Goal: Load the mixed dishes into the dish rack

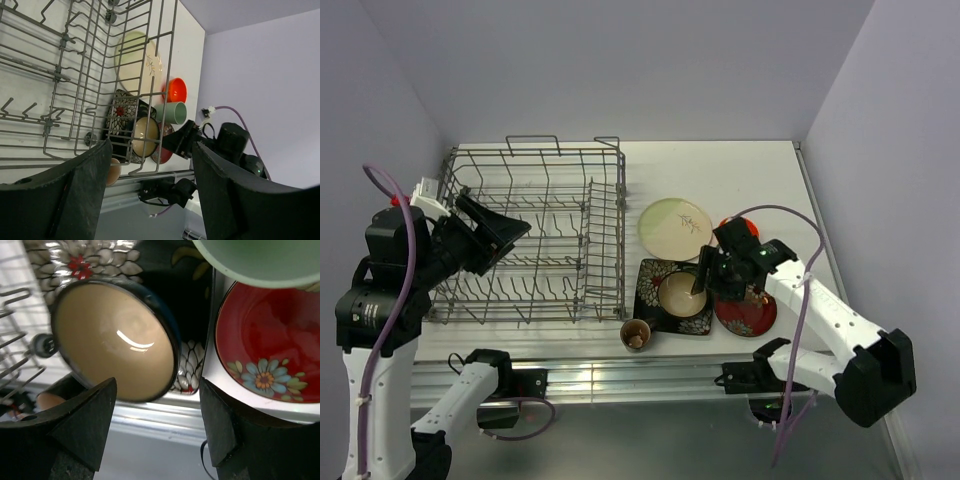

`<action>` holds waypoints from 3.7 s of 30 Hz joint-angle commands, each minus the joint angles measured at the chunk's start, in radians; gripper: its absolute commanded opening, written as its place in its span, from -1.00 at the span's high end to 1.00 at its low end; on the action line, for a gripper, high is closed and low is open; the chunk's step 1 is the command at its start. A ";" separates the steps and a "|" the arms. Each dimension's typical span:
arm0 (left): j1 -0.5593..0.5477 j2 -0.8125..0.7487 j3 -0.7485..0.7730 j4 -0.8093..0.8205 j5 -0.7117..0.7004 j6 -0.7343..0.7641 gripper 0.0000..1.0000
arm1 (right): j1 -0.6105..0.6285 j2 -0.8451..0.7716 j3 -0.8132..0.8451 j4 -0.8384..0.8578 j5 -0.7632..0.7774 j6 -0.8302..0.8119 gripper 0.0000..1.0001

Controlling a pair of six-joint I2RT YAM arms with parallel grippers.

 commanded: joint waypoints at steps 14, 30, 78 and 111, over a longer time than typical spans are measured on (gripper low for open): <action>0.003 0.005 0.042 0.014 0.055 0.024 -0.08 | 0.113 0.165 -0.069 0.179 0.138 0.077 0.12; 0.003 0.089 0.077 0.074 0.207 0.072 -0.35 | 0.123 0.152 -0.043 0.149 0.204 0.042 1.00; -0.503 0.505 0.171 0.307 0.295 -0.092 -0.98 | 0.123 0.178 0.899 -0.071 -0.377 -0.116 1.00; -0.517 0.450 0.058 0.512 0.413 -0.247 0.35 | 0.123 0.201 0.827 -0.006 -0.363 -0.180 1.00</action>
